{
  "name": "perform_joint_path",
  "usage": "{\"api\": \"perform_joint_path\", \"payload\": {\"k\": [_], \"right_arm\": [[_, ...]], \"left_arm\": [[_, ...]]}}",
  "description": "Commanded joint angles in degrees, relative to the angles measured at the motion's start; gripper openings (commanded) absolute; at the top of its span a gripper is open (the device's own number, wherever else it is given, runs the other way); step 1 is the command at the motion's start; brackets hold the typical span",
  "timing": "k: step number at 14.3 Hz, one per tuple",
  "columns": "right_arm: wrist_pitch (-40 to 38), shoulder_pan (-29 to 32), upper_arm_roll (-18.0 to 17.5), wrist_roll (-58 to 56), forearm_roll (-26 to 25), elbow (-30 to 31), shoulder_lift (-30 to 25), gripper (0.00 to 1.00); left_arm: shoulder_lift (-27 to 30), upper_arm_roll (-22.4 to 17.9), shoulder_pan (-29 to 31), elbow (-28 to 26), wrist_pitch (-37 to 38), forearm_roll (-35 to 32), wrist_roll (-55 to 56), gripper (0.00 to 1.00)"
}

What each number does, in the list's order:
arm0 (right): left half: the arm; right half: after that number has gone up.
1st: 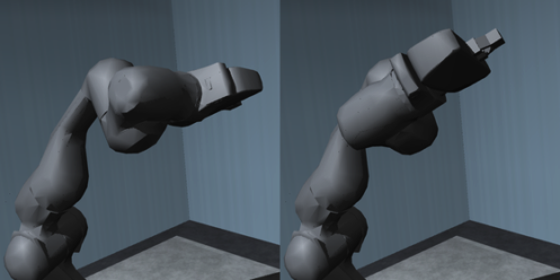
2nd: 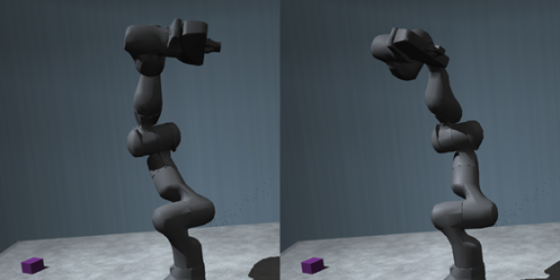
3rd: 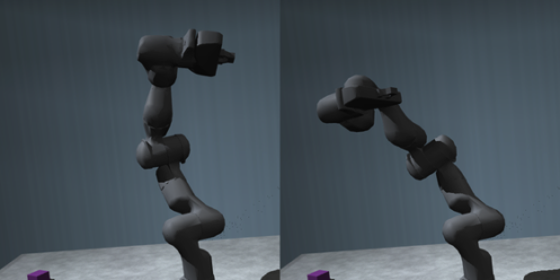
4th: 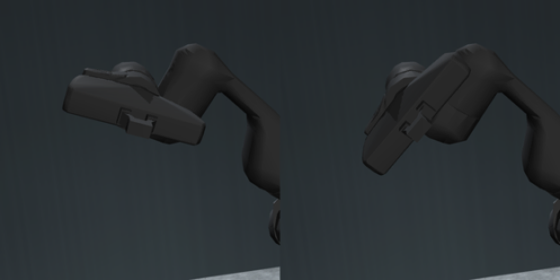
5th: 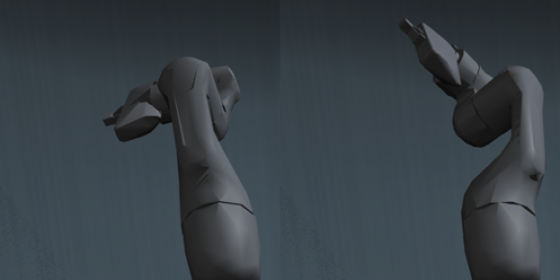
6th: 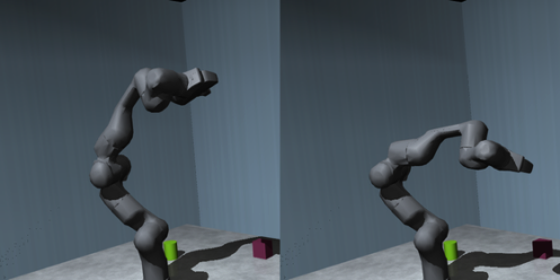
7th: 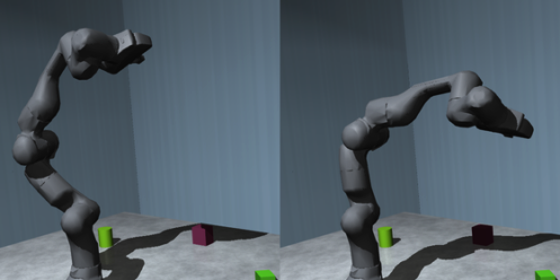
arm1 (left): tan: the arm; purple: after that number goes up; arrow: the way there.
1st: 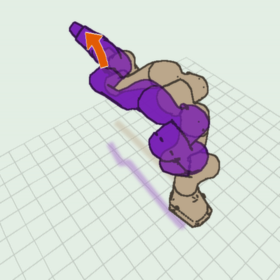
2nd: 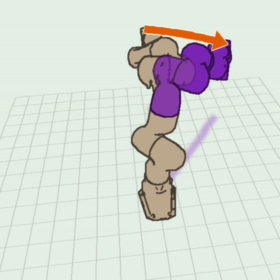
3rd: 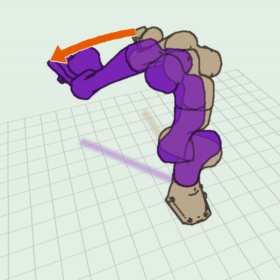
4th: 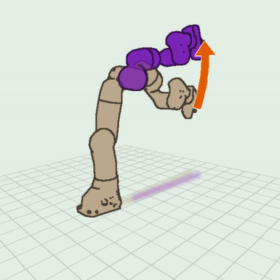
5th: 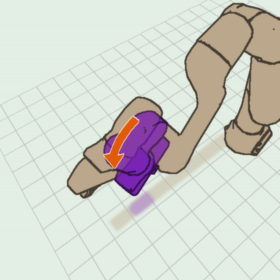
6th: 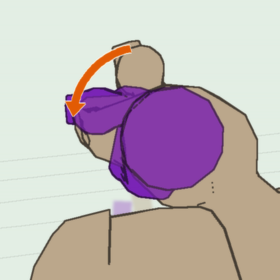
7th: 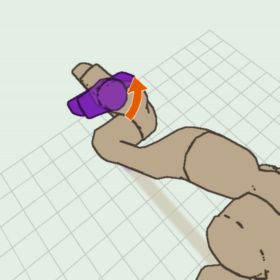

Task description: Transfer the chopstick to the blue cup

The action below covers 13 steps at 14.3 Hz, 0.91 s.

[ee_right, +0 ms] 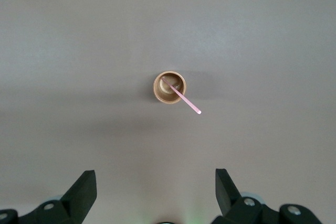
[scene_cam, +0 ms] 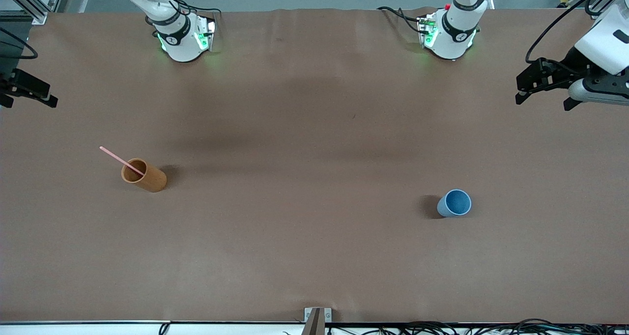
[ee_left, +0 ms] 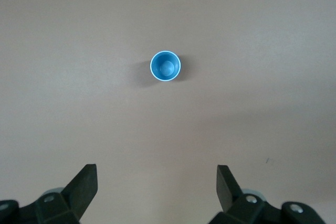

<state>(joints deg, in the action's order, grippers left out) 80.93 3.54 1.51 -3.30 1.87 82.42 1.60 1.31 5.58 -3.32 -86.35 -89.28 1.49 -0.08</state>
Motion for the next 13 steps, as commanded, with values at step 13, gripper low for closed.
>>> {"api": "perform_joint_path", "payload": {"k": [13], "right_arm": [[16.95, 10.60, -0.01, -14.34, 8.57, 21.08, -1.51, 0.97]], "left_arm": [[-11.31, 0.40, 3.06, -1.44, -8.86, 0.97, -1.24, 1.00]]}}
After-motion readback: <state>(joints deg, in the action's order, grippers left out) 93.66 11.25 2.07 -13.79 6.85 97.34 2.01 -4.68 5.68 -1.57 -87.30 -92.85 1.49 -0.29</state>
